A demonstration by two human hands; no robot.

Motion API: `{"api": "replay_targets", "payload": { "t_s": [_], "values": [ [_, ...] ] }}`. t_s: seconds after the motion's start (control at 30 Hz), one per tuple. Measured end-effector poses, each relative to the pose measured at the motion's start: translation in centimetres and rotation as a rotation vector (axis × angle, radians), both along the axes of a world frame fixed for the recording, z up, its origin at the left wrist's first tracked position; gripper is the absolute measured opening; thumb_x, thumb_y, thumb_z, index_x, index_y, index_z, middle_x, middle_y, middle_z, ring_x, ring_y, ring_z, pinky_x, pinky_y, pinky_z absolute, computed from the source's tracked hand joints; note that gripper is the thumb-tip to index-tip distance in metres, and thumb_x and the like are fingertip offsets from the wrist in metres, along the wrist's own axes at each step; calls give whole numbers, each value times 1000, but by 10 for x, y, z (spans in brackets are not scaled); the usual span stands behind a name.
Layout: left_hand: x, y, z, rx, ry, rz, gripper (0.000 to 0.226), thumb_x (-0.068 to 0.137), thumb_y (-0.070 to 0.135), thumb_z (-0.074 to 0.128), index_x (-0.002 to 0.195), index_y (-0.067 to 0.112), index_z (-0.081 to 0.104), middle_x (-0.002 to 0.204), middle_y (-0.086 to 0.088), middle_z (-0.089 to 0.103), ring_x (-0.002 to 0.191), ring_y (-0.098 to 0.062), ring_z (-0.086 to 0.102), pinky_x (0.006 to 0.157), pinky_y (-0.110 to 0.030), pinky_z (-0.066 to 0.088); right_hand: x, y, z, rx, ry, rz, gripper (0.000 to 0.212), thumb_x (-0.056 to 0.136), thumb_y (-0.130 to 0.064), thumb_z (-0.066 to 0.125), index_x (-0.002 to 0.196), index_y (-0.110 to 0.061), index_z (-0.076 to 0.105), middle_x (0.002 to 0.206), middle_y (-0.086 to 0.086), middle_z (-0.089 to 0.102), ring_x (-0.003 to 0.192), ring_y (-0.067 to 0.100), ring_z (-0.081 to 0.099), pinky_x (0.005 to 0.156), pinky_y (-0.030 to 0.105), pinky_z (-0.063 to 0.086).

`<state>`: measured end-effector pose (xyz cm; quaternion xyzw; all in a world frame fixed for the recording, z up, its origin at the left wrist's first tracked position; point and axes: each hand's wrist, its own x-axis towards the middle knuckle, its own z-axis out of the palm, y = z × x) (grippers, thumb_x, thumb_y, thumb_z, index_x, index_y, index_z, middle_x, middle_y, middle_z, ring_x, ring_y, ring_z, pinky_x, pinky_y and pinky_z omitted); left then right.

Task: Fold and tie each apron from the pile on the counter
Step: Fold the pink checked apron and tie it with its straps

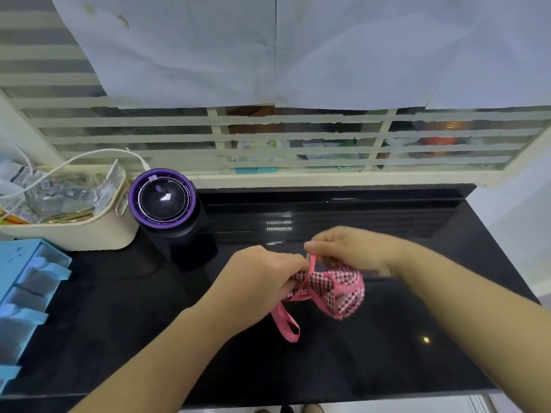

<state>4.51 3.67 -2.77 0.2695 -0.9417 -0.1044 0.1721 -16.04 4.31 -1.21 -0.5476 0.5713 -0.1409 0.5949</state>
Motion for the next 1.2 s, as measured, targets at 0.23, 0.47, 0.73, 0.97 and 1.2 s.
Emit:
{"api": "replay_targets", "payload": {
  "t_s": [0.23, 0.47, 0.73, 0.97, 1.2],
  "values": [
    [11, 5, -55, -299, 270, -159, 22, 88, 12, 67, 104, 23, 58, 107, 11, 67, 100, -10, 62, 96, -35, 45, 4, 25, -50, 488, -539, -185, 51, 88, -28, 66, 121, 8, 53, 108, 23, 55, 99, 34, 48, 100, 44, 30],
    [4, 7, -63, 321, 513, 529, 93, 65, 41, 80, 141, 30, 26, 139, 12, 25, 133, -14, 33, 105, -45, 40, 11, 23, -47, 309, -624, -410, 25, 99, -14, 43, 90, 2, 61, 69, 8, 68, 56, 12, 64, 54, 20, 53],
    [0, -1, -51, 1154, 433, 654, 20, 89, 35, 63, 107, 25, 62, 78, 13, 67, 51, 2, 54, 60, -29, 48, -2, 20, -52, 156, -489, -472, 43, 88, -24, 56, 112, 10, 58, 99, 24, 62, 69, 21, 58, 67, 31, 50],
    [41, -19, -48, 1353, 334, 627, 33, 95, 34, 52, 73, 12, 61, 52, 6, 33, 49, -10, 28, 53, -24, 29, -15, 23, -58, -128, -3, -330, 33, 94, -33, 54, 68, -14, 58, 67, 5, 55, 61, 20, 47, 57, 28, 37],
    [32, -33, -52, 1714, 908, 853, 30, 96, 30, 53, 69, 17, 54, 55, 6, 39, 48, -6, 39, 60, -23, 39, -4, 29, -67, -370, 285, -120, 31, 95, -27, 56, 63, -26, 56, 60, -5, 54, 52, 3, 45, 50, 15, 36]
  ]
}}
